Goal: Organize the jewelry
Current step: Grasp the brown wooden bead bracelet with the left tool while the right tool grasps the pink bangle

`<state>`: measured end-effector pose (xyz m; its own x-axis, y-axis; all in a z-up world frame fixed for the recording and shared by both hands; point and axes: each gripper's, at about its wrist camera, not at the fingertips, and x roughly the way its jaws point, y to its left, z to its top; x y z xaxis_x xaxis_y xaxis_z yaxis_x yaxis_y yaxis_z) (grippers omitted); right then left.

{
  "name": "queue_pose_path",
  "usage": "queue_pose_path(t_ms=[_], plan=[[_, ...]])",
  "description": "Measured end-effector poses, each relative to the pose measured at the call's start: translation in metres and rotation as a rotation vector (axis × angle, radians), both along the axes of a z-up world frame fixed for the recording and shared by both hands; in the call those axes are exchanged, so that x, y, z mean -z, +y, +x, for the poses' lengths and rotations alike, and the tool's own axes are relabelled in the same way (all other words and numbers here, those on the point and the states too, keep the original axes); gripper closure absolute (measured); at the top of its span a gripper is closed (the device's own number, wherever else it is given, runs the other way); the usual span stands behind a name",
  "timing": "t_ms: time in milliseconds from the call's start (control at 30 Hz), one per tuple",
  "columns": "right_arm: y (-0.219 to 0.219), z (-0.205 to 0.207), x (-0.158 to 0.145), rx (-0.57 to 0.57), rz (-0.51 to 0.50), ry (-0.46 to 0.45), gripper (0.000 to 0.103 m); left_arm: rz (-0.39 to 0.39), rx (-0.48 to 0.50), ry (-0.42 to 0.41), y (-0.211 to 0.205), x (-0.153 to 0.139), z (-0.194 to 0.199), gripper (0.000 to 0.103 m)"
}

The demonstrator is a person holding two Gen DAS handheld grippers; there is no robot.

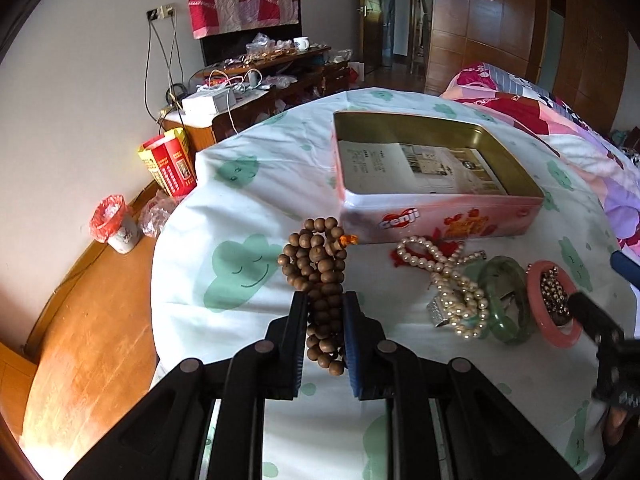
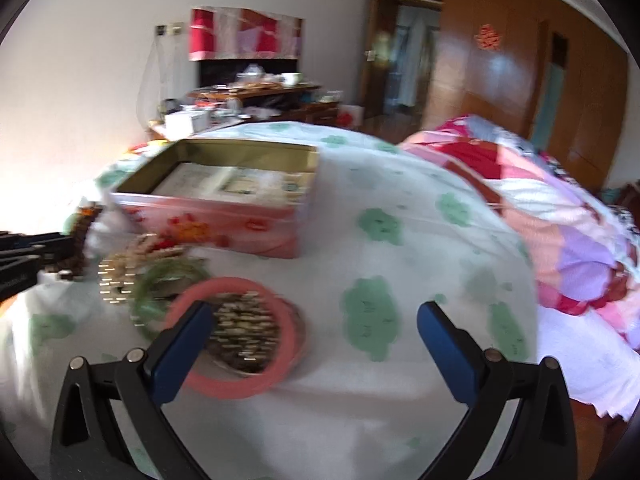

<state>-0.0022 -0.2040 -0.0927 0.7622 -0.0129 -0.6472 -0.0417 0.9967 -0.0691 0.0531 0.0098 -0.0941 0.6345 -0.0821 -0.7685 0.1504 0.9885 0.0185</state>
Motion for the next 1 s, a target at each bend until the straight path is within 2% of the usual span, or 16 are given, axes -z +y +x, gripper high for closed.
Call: queue_pose_path(t_ms=[200,300,400,533,733,1000], plan=[[0.022,0.007,-0.001,-0.129,0.020,0.030,0.000,-0.001,0.013,0.002,-0.002,-0.002,-0.002,0.086],[0.022,0.019,0.004,-0.126,0.031,0.078,0.000,-0.001,0.022,0.009,-0.005,0.000,-0.003,0.086],[0.019,0.026,0.011,-0.136,0.058,0.123,0.013,-0.001,0.023,0.010,-0.005,0.001,-0.003,0.086],[0.018,0.028,0.020,-0.147,0.067,0.182,0.020,0.001,0.026,0.010,-0.006,0.002,-0.004,0.086],[0.019,0.023,0.018,-0.158,0.061,0.168,0.020,-0.005,0.036,0.009,-0.010,0.002,-0.006,0.086],[0.016,0.016,0.003,-0.136,0.027,0.076,0.020,-0.029,0.038,-0.022,-0.009,-0.011,-0.009,0.086]])
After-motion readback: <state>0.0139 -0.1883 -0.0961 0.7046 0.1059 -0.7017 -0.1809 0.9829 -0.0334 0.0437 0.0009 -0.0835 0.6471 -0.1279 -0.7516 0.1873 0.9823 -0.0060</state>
